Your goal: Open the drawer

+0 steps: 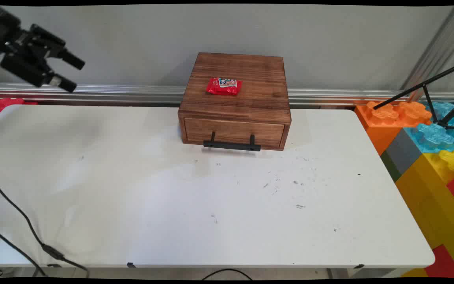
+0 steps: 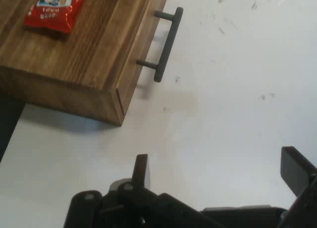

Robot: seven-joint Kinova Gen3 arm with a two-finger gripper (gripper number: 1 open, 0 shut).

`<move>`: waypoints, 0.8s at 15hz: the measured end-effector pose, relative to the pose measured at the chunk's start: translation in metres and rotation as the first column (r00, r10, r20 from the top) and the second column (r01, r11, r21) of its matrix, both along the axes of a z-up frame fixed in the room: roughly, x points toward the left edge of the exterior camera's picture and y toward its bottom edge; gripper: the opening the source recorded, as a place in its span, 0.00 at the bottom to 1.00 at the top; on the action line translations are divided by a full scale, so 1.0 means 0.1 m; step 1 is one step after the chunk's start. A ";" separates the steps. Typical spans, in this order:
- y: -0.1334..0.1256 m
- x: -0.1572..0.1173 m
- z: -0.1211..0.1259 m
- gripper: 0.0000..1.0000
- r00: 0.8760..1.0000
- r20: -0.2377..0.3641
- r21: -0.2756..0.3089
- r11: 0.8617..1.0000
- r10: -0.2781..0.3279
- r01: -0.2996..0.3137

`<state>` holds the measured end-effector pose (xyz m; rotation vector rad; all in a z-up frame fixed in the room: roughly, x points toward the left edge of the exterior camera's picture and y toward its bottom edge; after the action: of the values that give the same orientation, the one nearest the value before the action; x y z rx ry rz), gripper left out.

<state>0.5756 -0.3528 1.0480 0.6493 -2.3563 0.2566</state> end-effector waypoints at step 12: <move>-0.71 -1.43 0.21 1.00 1.000 0.024 0.033 0.999 -0.019 0.019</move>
<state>0.4322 -0.4237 1.0688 0.6422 -2.3929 0.2194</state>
